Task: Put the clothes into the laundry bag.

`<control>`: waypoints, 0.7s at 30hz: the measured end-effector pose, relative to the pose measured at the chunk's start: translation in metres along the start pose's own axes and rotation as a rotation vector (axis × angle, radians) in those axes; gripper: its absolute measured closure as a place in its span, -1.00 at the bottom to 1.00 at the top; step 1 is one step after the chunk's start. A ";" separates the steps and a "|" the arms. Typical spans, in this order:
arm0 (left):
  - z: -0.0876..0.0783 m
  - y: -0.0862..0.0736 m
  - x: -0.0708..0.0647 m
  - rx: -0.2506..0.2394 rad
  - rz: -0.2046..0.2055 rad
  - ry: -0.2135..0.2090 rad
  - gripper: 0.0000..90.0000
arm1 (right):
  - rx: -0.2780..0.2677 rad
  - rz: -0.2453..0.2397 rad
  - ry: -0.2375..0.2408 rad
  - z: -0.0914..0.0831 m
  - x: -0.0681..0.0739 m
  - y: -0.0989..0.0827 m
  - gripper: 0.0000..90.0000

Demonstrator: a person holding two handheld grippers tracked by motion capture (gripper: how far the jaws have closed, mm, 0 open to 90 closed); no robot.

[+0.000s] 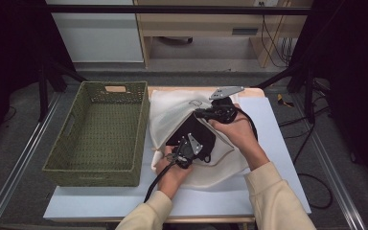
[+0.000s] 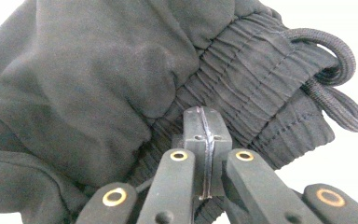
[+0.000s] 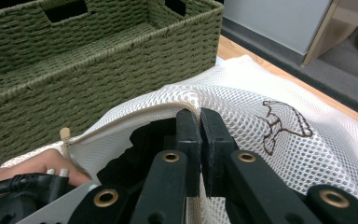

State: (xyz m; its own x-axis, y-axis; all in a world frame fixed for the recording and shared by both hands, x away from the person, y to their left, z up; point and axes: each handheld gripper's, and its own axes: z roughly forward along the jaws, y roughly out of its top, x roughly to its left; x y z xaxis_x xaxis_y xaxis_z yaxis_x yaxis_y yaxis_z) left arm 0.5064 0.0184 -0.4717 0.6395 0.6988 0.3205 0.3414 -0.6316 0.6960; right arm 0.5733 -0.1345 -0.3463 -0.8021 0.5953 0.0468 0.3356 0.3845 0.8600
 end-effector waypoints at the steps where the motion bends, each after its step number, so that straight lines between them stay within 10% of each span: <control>1: 0.000 0.000 0.000 0.000 0.000 0.001 1.00 | 0.007 0.002 -0.002 0.002 -0.001 -0.001 0.94; 21: 0.012 0.007 0.004 -0.005 -0.001 0.024 1.00 | 0.005 0.001 0.001 0.001 -0.001 -0.001 0.94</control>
State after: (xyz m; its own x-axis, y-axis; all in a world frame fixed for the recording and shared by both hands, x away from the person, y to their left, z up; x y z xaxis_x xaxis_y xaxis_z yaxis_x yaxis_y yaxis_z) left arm 0.5193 0.0129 -0.4731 0.6223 0.7075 0.3350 0.3387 -0.6292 0.6996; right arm 0.5746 -0.1344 -0.3477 -0.8023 0.5949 0.0488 0.3391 0.3870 0.8575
